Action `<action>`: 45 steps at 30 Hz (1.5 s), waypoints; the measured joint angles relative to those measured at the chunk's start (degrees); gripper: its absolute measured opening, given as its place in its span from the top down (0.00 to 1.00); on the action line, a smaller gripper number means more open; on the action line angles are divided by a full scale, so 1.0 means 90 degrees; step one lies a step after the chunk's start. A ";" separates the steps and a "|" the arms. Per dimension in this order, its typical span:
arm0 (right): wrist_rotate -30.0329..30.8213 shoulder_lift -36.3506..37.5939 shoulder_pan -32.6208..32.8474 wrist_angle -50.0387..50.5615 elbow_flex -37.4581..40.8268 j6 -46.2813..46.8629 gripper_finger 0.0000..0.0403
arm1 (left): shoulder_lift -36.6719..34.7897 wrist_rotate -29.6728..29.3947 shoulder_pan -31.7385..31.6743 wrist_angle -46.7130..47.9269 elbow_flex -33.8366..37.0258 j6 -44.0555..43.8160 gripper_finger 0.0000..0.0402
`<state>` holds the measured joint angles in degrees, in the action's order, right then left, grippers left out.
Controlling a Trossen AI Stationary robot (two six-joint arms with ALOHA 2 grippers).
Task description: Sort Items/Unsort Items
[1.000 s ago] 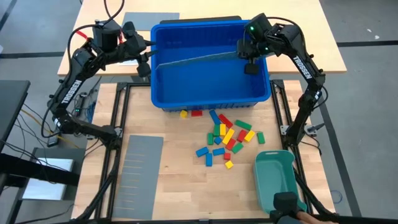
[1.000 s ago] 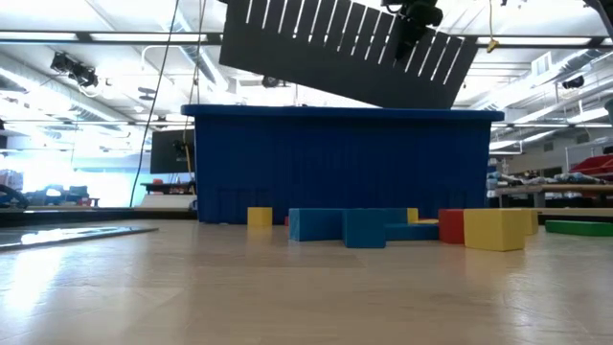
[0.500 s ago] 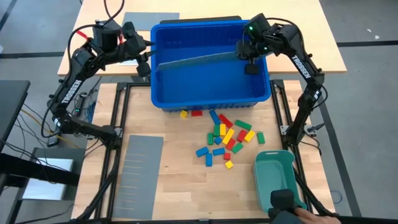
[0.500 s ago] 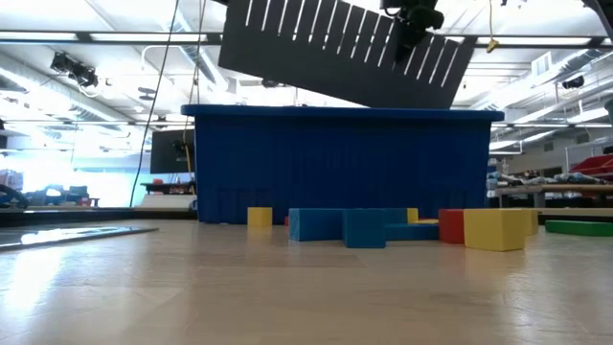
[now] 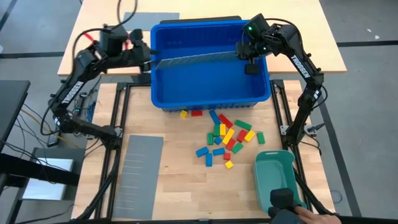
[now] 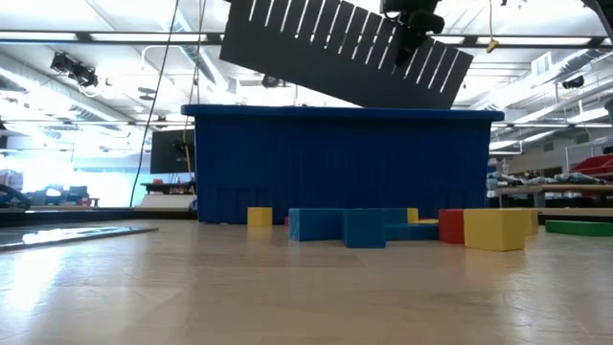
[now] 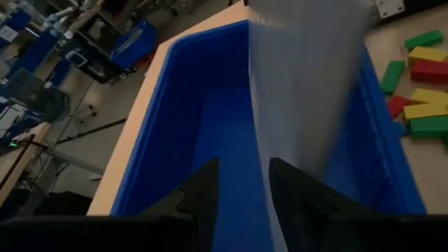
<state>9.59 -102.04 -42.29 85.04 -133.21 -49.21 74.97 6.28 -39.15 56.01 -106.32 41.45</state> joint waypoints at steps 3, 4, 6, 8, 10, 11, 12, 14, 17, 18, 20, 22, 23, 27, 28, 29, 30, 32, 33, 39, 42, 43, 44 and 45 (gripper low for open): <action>-0.0010 0.0000 -0.0039 -0.0013 0.0000 -0.0002 1.00 | -0.0275 0.0200 -0.0001 0.0278 -0.0024 -0.0210 0.67; -0.0021 0.0000 -0.0056 -0.0015 0.0000 -0.0008 1.00 | -0.0336 0.0317 -0.0001 0.0285 -0.0026 -0.0333 0.67; -0.0034 0.0000 -0.0076 -0.0031 0.0000 -0.0051 1.00 | -0.0417 0.0443 -0.0003 0.0279 -0.0029 -0.0492 0.67; -0.0033 0.0000 -0.0077 -0.0031 0.0000 -0.0051 1.00 | -0.0436 0.0436 -0.0001 0.0193 -0.0029 -0.0673 0.67; -0.0033 -0.0002 -0.0077 -0.0033 0.0000 -0.0051 1.00 | -0.0418 0.0428 -0.0001 0.0097 -0.0029 -0.0791 0.67; -0.0033 -0.0002 -0.0079 -0.0033 0.0000 -0.0051 1.00 | -0.0396 0.0454 -0.0003 0.0084 -0.0029 -0.0795 0.67; -0.0033 -0.0002 -0.0079 -0.0031 0.0000 -0.0051 1.00 | -0.0376 0.0517 -0.0005 0.0057 -0.0029 -0.0794 0.67; -0.0034 -0.0002 -0.0079 -0.0030 0.0000 -0.0051 1.00 | -0.0349 0.0612 0.0004 -0.0041 -0.0024 -0.0795 0.67; -0.0045 -0.0002 -0.0079 -0.0023 0.0000 -0.0058 1.00 | -0.0268 0.0512 0.0040 -0.0365 -0.0028 -0.0820 0.67; -0.0052 -0.0002 -0.0079 -0.0028 0.0000 -0.0058 1.00 | -0.0234 0.0464 0.0038 -0.0344 -0.0027 -0.0817 0.67; -0.0052 -0.0002 -0.0079 -0.0028 0.0000 -0.0058 1.00 | -0.0156 0.0591 0.0031 -0.0327 -0.0027 -0.0818 0.67; -0.0057 -0.0002 -0.0079 -0.0029 0.0000 -0.0058 1.00 | -0.0108 0.0914 0.0031 -0.0265 -0.0024 -0.0811 0.67; -0.0064 -0.0002 -0.0079 -0.0026 0.0000 -0.0059 1.00 | -0.0084 0.1026 0.0036 -0.0286 -0.0024 -0.0811 0.67; -0.0071 -0.0002 -0.0077 -0.0023 0.0000 -0.0060 1.00 | 0.0013 0.1120 0.0040 -0.0357 -0.0024 -0.0810 0.67; -0.0071 -0.0002 -0.0077 -0.0020 0.0000 -0.0060 1.00 | 0.0023 0.1152 0.0036 -0.0357 -0.0022 -0.0810 0.67; -0.0071 -0.0005 -0.0077 -0.0025 0.0000 -0.0060 1.00 | 0.0023 0.1173 0.0033 -0.0359 -0.0022 -0.0810 0.67; -0.0071 -0.0005 -0.0077 -0.0028 0.0000 -0.0060 1.00 | 0.0010 0.1199 0.0036 -0.0366 -0.0022 -0.0808 0.67; -0.0071 -0.0005 -0.0077 -0.0025 0.0000 -0.0060 1.00 | -0.0001 0.1206 0.0036 -0.0284 -0.0114 -0.0807 0.67; -0.0074 -0.0005 -0.0077 -0.0026 0.0000 -0.0060 1.00 | -0.0004 0.1209 0.0036 -0.0182 -0.0184 -0.0806 0.67; -0.0074 -0.0005 -0.0077 -0.0038 0.0000 -0.0058 1.00 | -0.0092 0.1490 0.0019 0.0242 -0.0512 -0.0806 0.67; -0.0071 -0.0005 -0.0077 -0.0041 0.0000 -0.0058 1.00 | -0.0085 0.1506 0.0026 0.0253 -0.0526 -0.0838 0.67; -0.0071 -0.0005 -0.0077 -0.0042 0.0000 -0.0058 1.00 | -0.0052 0.1482 0.0026 0.0240 -0.0525 -0.0856 0.67; -0.0072 -0.0005 -0.0077 -0.0040 0.0000 -0.0058 1.00 | -0.0017 0.1416 0.0026 0.0186 -0.0525 -0.0902 0.67; -0.0071 -0.0005 -0.0077 -0.0036 0.0000 -0.0058 1.00 | 0.0009 0.1290 0.0024 0.0101 -0.0522 -0.0974 0.67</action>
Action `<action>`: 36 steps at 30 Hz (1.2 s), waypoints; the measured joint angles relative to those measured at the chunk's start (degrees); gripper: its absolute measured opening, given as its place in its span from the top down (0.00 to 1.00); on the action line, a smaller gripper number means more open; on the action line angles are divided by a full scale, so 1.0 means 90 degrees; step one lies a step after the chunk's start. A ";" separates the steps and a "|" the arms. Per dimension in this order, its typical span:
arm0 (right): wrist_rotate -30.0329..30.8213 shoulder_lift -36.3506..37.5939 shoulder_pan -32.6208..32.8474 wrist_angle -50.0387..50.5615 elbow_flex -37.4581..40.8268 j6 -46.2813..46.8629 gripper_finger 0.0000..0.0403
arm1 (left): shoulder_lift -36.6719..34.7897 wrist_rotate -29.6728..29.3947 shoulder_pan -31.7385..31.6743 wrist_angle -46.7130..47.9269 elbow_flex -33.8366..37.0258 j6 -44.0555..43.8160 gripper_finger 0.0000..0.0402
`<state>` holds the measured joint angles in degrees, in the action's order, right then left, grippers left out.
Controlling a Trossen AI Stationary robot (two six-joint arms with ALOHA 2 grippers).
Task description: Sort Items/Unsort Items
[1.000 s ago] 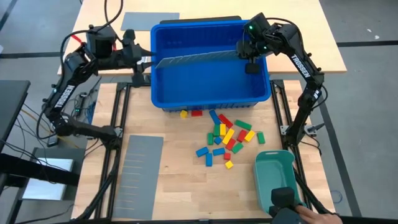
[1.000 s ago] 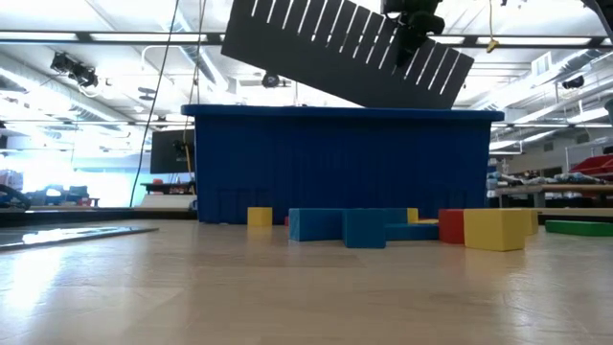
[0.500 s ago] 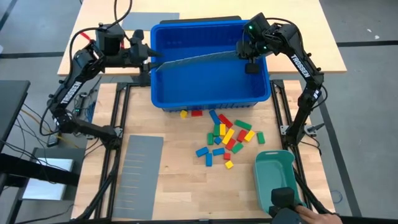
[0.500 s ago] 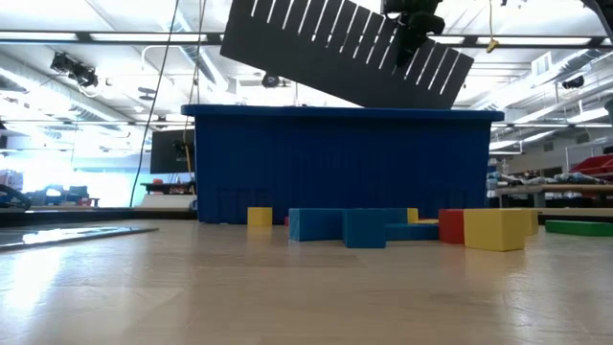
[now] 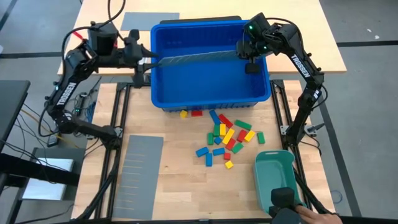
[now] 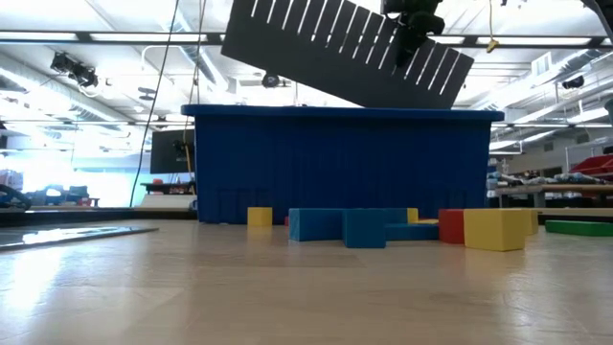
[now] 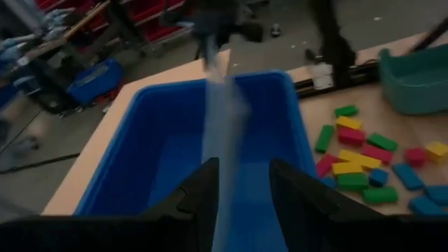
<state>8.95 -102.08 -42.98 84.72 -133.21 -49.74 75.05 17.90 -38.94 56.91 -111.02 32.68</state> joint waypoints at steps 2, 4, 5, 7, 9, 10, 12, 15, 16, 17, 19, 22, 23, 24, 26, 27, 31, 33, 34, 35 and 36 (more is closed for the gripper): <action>-0.0013 0.0000 0.0000 0.0003 0.0000 -0.0001 1.00 | 0.0040 -0.0278 0.0000 -0.0201 0.0003 -0.0126 0.67; -0.0012 0.0000 0.0000 -0.0004 0.0000 0.0002 1.00 | 0.0041 -0.0382 0.0000 -0.0346 0.0003 -0.0155 0.67; -0.0010 0.0000 0.0000 -0.0009 0.0000 0.0001 1.00 | 0.0037 -0.0326 0.0000 -0.0364 0.0003 -0.0158 0.67; -0.0010 0.0000 0.0000 -0.0007 0.0000 0.0000 1.00 | 0.0036 0.0003 0.0000 -0.0355 0.0003 -0.0161 0.67; -0.0013 0.0000 0.0000 -0.0003 0.0000 0.0000 1.00 | 0.0036 0.0215 0.0002 -0.0348 0.0003 -0.0164 0.67; -0.0015 0.0000 0.0001 0.0003 0.0000 -0.0001 1.00 | 0.0047 0.0258 0.0002 -0.0348 0.0003 -0.0162 0.67; -0.0013 0.0000 0.0002 -0.0004 0.0000 0.0000 1.00 | 0.0130 0.0232 0.0005 -0.0422 0.0003 -0.0154 0.67; -0.0012 0.0000 0.0002 -0.0008 0.0000 0.0000 1.00 | 0.0342 -0.0131 0.0002 -0.0425 0.0003 -0.0129 0.67; -0.0010 0.0000 0.0002 -0.0011 0.0000 0.0002 1.00 | 0.0419 -0.0292 0.0000 -0.0409 0.0005 -0.0073 0.67; -0.0010 0.0000 0.0002 -0.0018 0.0000 0.0002 1.00 | 0.0482 -0.0441 0.0005 -0.0396 0.0007 0.0043 0.69; -0.0008 0.0000 0.0002 -0.0021 0.0000 0.0000 1.00 | 0.0584 -0.0677 0.0007 -0.0396 0.0007 0.0275 0.73; 0.0000 0.0000 0.0002 -0.0041 0.0000 0.0002 1.00 | 0.0783 -0.0781 0.0006 -0.0400 0.0003 0.0391 0.88; 0.0008 0.0000 0.0002 -0.0050 0.0000 0.0002 1.00 | 0.0847 -0.0807 0.0005 -0.0387 0.0005 0.0453 0.93; 0.0022 -0.0005 0.0002 -0.0073 0.0005 0.0000 1.00 | 0.0890 -0.0830 0.0005 -0.0356 0.0005 0.0488 0.96; 0.0024 -0.0010 0.0002 -0.0099 0.0005 -0.0037 1.00 | 0.0932 -0.0846 -0.0020 -0.0407 0.0002 0.0519 0.97; 0.0025 -0.0010 0.0002 -0.0112 0.0005 -0.0060 1.00 | 0.0948 -0.0920 -0.0044 -0.0407 -0.0002 0.0561 0.97; 0.0029 -0.0019 -0.0002 -0.0204 0.0008 -0.0137 1.00 | 0.0971 -0.1062 -0.0129 -0.0515 0.0078 0.0634 0.98; 0.0056 -0.0022 -0.0005 -0.0262 0.0010 -0.0197 1.00 | 0.0971 -0.1083 -0.0209 -0.0551 0.0131 0.0615 0.99; 0.0083 -0.0024 -0.0005 -0.0289 0.0010 -0.0226 1.00 | 0.0973 -0.1086 -0.0232 -0.0559 0.0144 0.0568 0.99; 0.0104 -0.0024 -0.0005 -0.0289 0.0010 -0.0269 1.00 | 0.0976 -0.1084 -0.0268 -0.0559 0.0146 0.0522 0.99; 0.0139 -0.0024 0.0000 -0.0295 0.0010 -0.0300 1.00 | 0.0978 -0.1084 -0.0304 -0.0559 0.0146 0.0491 0.99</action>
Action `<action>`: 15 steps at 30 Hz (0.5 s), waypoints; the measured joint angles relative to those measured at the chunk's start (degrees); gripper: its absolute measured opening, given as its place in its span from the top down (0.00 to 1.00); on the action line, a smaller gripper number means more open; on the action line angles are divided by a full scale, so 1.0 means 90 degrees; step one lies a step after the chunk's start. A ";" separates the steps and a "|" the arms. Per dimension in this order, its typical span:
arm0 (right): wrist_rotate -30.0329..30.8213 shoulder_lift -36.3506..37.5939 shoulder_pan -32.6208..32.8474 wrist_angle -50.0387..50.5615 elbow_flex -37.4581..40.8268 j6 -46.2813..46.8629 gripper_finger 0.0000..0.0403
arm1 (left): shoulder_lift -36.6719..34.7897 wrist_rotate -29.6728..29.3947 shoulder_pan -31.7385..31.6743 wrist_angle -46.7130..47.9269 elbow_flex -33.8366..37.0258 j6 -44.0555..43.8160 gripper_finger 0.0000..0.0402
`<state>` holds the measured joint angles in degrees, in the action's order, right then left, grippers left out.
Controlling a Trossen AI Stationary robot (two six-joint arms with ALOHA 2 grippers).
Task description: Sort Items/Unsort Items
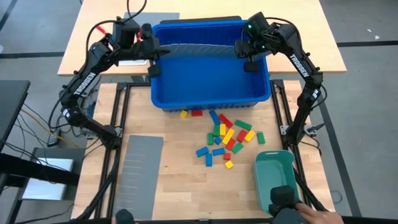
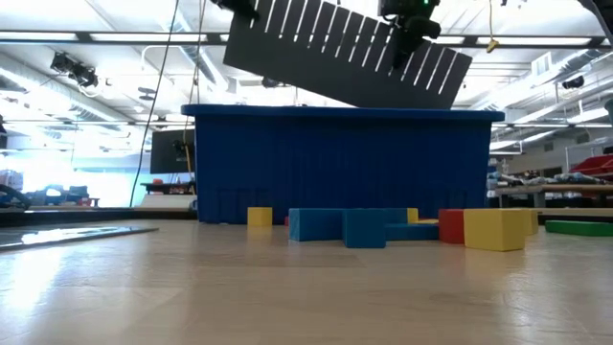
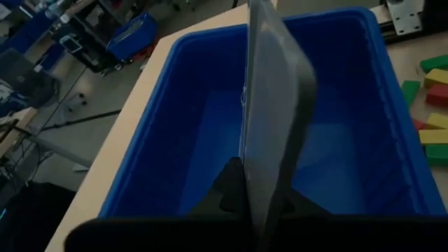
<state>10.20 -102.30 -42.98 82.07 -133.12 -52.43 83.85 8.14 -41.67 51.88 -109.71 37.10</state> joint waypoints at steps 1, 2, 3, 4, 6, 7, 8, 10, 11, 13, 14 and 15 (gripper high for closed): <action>0.0049 0.0000 0.0005 -0.0030 0.0000 -0.0023 1.00 | 0.0000 -0.0001 -0.0026 -0.0006 0.0000 -0.0006 0.99; 0.0095 0.0000 0.0008 -0.0077 0.0000 -0.0044 1.00 | 0.0001 0.0000 -0.0039 -0.0012 0.0002 -0.0007 0.99; 0.0121 0.0000 0.0008 -0.0092 -0.0006 -0.0060 1.00 | 0.0006 -0.0001 -0.0048 -0.0024 0.0002 -0.0007 0.99; 0.0128 0.0000 0.0008 -0.0090 -0.0038 -0.0075 1.00 | 0.0007 -0.0005 -0.0061 -0.0034 0.0002 -0.0009 0.99; 0.0164 0.0000 0.0012 -0.0123 -0.0103 -0.0137 1.00 | 0.0007 -0.0015 -0.0071 -0.0059 0.0005 -0.0011 0.99; 0.0181 0.0000 0.0025 -0.0125 -0.0161 -0.0161 1.00 | 0.0007 -0.0028 -0.0073 -0.0096 0.0007 -0.0011 0.99; 0.0216 0.0004 0.0030 -0.0146 -0.0197 -0.0173 1.00 | 0.0007 -0.0052 -0.0075 -0.0144 0.0007 -0.0011 0.99; 0.0362 0.0043 0.0062 -0.0216 -0.0198 -0.0228 1.00 | 0.0002 -0.0062 -0.0080 -0.0176 0.0007 -0.0014 0.99; 0.0420 0.0055 0.0072 -0.0221 -0.0199 -0.0243 1.00 | 0.0002 -0.0067 -0.0080 -0.0172 0.0010 -0.0014 0.99; 0.0503 0.0074 0.0112 -0.0246 -0.0199 -0.0279 1.00 | 0.0000 -0.0066 -0.0080 -0.0165 0.0010 -0.0019 0.99; 0.0514 0.0087 0.0135 -0.0238 -0.0199 -0.0286 1.00 | 0.0000 -0.0066 -0.0080 -0.0135 0.0010 -0.0021 0.99; 0.0525 0.0091 0.0147 -0.0238 -0.0199 -0.0291 1.00 | 0.0000 -0.0066 -0.0080 -0.0107 0.0010 -0.0024 0.99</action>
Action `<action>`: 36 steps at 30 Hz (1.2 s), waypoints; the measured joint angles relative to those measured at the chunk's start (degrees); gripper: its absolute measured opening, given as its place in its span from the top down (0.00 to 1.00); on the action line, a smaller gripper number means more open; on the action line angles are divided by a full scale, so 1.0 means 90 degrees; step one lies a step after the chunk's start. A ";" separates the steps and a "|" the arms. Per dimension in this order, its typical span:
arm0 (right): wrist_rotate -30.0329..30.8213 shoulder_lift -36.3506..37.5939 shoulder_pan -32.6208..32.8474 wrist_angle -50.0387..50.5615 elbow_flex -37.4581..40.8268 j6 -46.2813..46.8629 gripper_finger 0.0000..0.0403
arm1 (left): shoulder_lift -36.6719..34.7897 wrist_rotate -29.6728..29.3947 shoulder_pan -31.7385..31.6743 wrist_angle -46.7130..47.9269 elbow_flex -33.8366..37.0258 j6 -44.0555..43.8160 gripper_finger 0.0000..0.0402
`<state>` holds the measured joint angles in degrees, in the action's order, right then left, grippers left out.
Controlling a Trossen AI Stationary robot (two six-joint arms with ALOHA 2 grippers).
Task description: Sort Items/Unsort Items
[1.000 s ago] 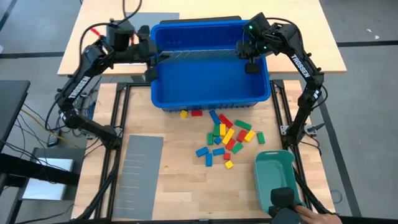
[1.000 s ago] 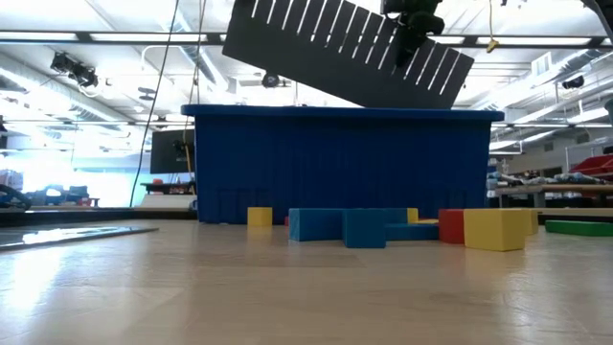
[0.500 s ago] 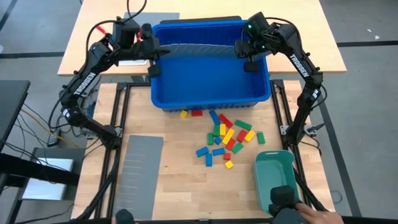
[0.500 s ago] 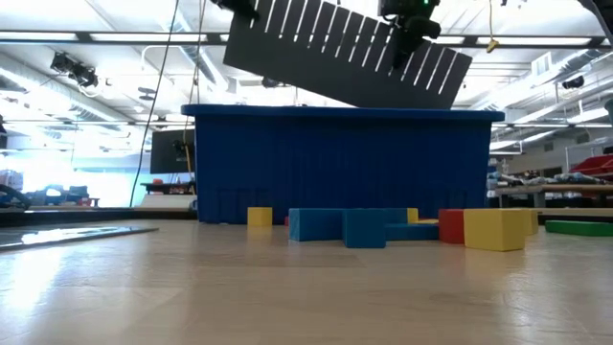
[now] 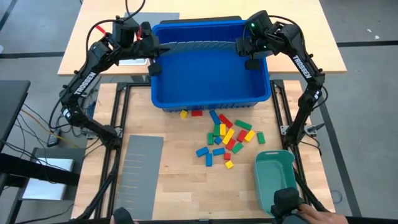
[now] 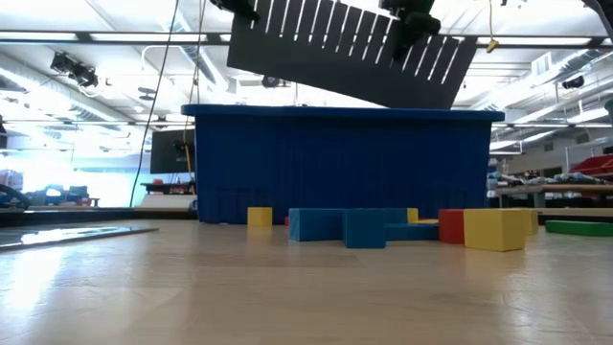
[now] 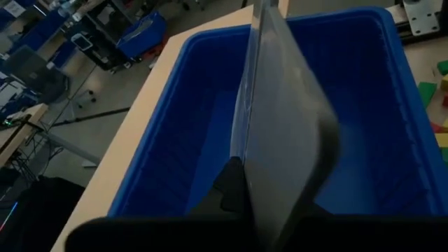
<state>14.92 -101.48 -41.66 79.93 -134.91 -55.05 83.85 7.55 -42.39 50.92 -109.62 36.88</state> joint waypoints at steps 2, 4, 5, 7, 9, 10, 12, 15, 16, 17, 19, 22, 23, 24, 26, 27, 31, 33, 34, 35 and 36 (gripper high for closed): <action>0.0027 0.0010 0.0033 -0.0015 0.0000 -0.0015 1.00 | 0.0000 0.0000 -0.0002 0.0032 0.0000 -0.0002 0.99; 0.0081 0.0040 0.0048 -0.0044 0.0000 -0.0057 1.00 | 0.0000 0.0005 -0.0002 0.0052 0.0002 -0.0078 0.99; 0.0107 0.0075 0.0060 -0.0052 0.0000 -0.0080 1.00 | 0.0000 0.0053 -0.0002 0.0042 0.0005 -0.0129 0.99; 0.0198 0.0153 0.0085 -0.0049 -0.0011 -0.0178 1.00 | 0.0015 0.0163 -0.0014 0.0033 0.0006 -0.0187 0.99; 0.0217 0.0234 0.0084 -0.0006 -0.0022 -0.0152 1.00 | 0.0048 0.0247 -0.0052 0.0082 0.0022 -0.0218 0.99; 0.0202 0.0256 0.0084 -0.0015 -0.0022 -0.0161 1.00 | 0.0053 0.0329 -0.0079 0.0094 0.0022 -0.0251 0.99; 0.0085 0.0266 0.0085 -0.0065 -0.0021 -0.0138 1.00 | 0.0042 0.0368 -0.0163 0.0127 0.0022 -0.0265 0.99; 0.0049 0.0271 0.0097 -0.0028 -0.0012 -0.0111 1.00 | 0.0047 0.0402 -0.0211 0.0127 0.0017 -0.0265 0.99; 0.0031 0.0276 0.0086 -0.0032 -0.0012 -0.0107 1.00 | 0.0056 0.0404 -0.0224 0.0138 0.0017 -0.0265 0.99; 0.0001 0.0278 0.0081 -0.0037 -0.0012 -0.0109 1.00 | 0.0061 0.0413 -0.0236 0.0140 0.0017 -0.0268 0.99; -0.0084 0.0274 0.0086 -0.0035 -0.0010 -0.0116 1.00 | 0.0062 0.0431 -0.0282 0.0161 0.0017 -0.0279 0.99; -0.0233 0.0244 0.0091 -0.0029 0.0002 -0.0132 1.00 | 0.0044 0.0467 -0.0421 0.0314 0.0005 -0.0293 0.99; -0.0278 0.0238 0.0091 -0.0030 0.0002 -0.0133 1.00 | 0.0044 0.0483 -0.0475 0.0359 0.0010 -0.0294 0.99; -0.0332 0.0236 0.0091 -0.0031 0.0002 -0.0136 1.00 | 0.0044 0.0497 -0.0513 0.0358 0.0046 -0.0295 0.99; -0.0406 0.0234 0.0116 -0.0034 0.0002 -0.0130 1.00 | 0.0040 0.0508 -0.0559 0.0272 0.0179 -0.0304 0.99; -0.0414 0.0234 0.0133 -0.0025 0.0002 -0.0114 1.00 | 0.0039 0.0511 -0.0587 0.0216 0.0245 -0.0309 0.99; -0.0531 0.0215 0.0250 -0.0013 0.0005 -0.0043 1.00 | 0.0023 0.0489 -0.0765 0.0187 0.0330 -0.0310 1.00; -0.0601 0.0154 0.0321 -0.0016 0.0005 0.0035 1.00 | 0.0017 0.0345 -0.0833 0.0186 0.0330 -0.0257 1.00; -0.0647 0.0115 0.0327 -0.0016 0.0005 0.0080 1.00 | 0.0017 0.0276 -0.0861 0.0193 0.0330 -0.0243 1.00; -0.0690 0.0062 0.0327 -0.0023 0.0005 0.0115 1.00 | 0.0019 0.0251 -0.0887 0.0210 0.0333 -0.0240 1.00; -0.0708 0.0018 0.0331 -0.0038 0.0005 0.0137 1.00 | 0.0022 0.0243 -0.0915 0.0248 0.0333 -0.0252 1.00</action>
<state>8.55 -101.32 -38.68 79.59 -134.87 -53.81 84.05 9.74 -50.62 53.15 -106.62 34.61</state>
